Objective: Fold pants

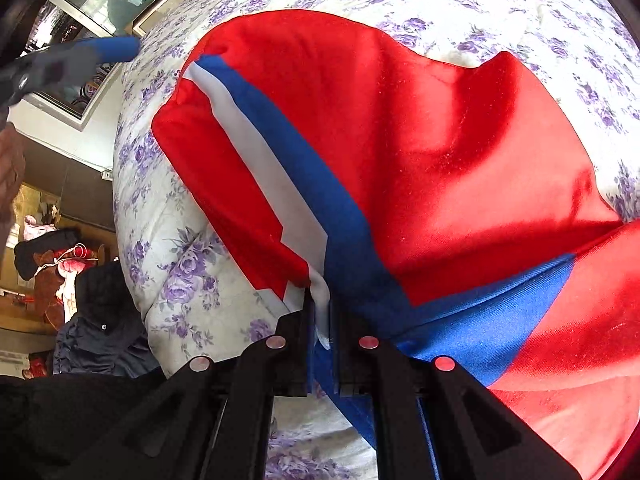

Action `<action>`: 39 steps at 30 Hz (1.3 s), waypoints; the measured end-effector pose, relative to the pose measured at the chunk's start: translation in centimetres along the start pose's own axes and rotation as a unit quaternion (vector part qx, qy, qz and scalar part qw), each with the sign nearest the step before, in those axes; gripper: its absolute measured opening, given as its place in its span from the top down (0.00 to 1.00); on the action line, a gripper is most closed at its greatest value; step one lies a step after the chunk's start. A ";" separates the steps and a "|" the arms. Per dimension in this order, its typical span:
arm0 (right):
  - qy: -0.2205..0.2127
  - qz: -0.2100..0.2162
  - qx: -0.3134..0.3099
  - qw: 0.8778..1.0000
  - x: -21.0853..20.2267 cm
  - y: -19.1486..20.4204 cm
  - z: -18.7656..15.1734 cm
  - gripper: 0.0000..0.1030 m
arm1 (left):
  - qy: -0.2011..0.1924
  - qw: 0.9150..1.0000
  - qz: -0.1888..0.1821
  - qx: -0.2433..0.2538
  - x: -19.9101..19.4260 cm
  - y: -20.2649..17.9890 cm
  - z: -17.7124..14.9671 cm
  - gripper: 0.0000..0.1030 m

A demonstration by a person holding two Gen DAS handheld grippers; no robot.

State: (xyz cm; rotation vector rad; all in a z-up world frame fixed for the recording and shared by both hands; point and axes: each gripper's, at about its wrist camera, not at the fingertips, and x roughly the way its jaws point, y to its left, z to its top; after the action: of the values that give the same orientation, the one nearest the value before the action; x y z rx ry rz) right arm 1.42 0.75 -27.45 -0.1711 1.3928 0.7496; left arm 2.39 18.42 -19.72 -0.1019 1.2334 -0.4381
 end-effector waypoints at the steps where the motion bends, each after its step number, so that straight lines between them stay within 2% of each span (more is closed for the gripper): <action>1: 0.001 -0.001 0.000 1.000 -0.1 0.1 0.0 0.93 | 0.009 0.999 -0.004 -0.036 1.6 0.0 0.0 0.47; 2: 0.001 -0.003 0.000 1.000 -0.2 0.2 0.0 0.93 | 0.022 0.998 -0.002 -0.065 3.3 0.0 -0.2 0.49; 4: 0.004 -0.006 -0.001 1.000 -0.5 0.4 0.1 0.90 | 0.064 0.993 0.010 -0.100 6.7 0.1 -1.3 0.82; 6: 0.011 -0.004 -0.005 1.000 -1.1 0.9 0.0 0.83 | 0.099 0.988 0.040 -0.109 9.3 0.1 -2.5 0.97; 8: 0.012 0.002 -0.016 1.000 -2.1 1.6 -0.2 0.67 | 0.088 0.989 0.038 -0.112 9.2 0.1 -2.9 0.97; 10: 0.003 0.016 -0.024 1.000 -3.4 2.3 -0.3 0.64 | 0.091 0.988 0.035 -0.118 9.2 0.5 -2.8 0.99; 12: -0.025 0.019 -0.022 0.999 -4.7 2.6 0.1 0.64 | 0.092 0.987 0.026 -0.129 9.2 0.9 -2.9 0.99; 13: -0.041 0.019 -0.018 0.999 -5.2 2.6 0.4 0.66 | 0.091 0.987 0.024 -0.133 9.2 1.0 -2.9 0.99; 14: -0.051 0.019 -0.016 0.998 -5.2 2.5 0.7 0.83 | 0.090 0.987 0.024 -0.133 9.2 1.0 -3.0 0.99; 15: -0.051 0.017 -0.011 0.999 -4.8 2.4 1.1 0.92 | 0.088 0.987 0.027 -0.131 9.2 0.9 -3.0 0.99; 16: -0.045 0.014 -0.005 0.999 -4.1 2.3 1.4 0.95 | 0.088 0.987 0.030 -0.129 9.1 0.8 -3.1 0.99; 18: -0.017 0.009 0.004 1.000 -1.6 2.2 1.8 0.95 | 0.088 0.987 0.032 -0.130 9.0 0.7 -3.1 0.99; 20: 0.030 0.009 0.008 0.999 1.1 2.2 1.2 0.95 | 0.089 0.987 0.027 -0.134 9.1 0.9 -3.0 0.99; 21: 0.020 0.008 0.008 1.000 1.0 2.3 1.1 0.95 | 0.090 0.986 0.024 -0.136 9.1 1.1 -3.0 0.99; 22: 0.028 0.011 0.009 1.000 0.8 2.4 1.3 0.95 | 0.089 0.986 0.021 -0.138 9.2 1.1 -3.0 0.99; 24: 0.048 0.017 0.029 0.998 -0.5 1.6 2.3 0.93 | 0.087 0.986 0.015 -0.144 9.2 1.4 -3.1 0.99; 27: 0.015 -0.010 0.055 0.998 -5.6 -1.6 5.0 0.93 | 0.085 0.985 0.007 -0.152 9.2 1.7 -3.2 0.99; 28: 0.004 -0.035 0.068 0.997 -7.4 -3.5 6.0 0.85 | 0.083 0.985 0.005 -0.153 9.2 1.7 -3.2 0.99; 29: -0.009 -0.072 0.085 0.994 -9.3 -5.7 6.9 0.69 | 0.082 0.985 0.004 -0.153 9.2 1.7 -3.3 0.99; 31: -0.017 -0.146 0.130 0.981 -12.2 -11.0 8.5 0.56 | 0.079 0.985 0.002 -0.152 9.2 1.7 -3.3 0.99; 33: -0.005 -0.193 0.196 0.961 -14.1 -16.8 9.5 0.56 | 0.077 0.985 0.000 -0.153 9.1 2.0 -3.5 0.99; 34: 0.008 -0.201 0.232 0.952 -14.6 -19.6 9.8 0.56 | 0.076 0.985 -0.002 -0.154 9.1 2.1 -3.5 0.99; 37: 0.055 -0.196 0.316 0.927 -14.9 -25.7 9.4 0.56 | 0.076 0.984 -0.007 -0.158 9.1 2.3 -3.5 0.99; 39: 0.075 -0.188 0.353 0.914 -14.7 -27.8 9.4 0.56 | 0.077 0.985 -0.007 -0.157 9.0 2.4 -3.5 0.99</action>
State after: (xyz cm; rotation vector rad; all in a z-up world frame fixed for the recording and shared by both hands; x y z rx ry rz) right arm 25.03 -20.95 -20.61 0.0762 1.6318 -0.1134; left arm 2.14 17.74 -29.66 -0.3521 1.4490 -0.2642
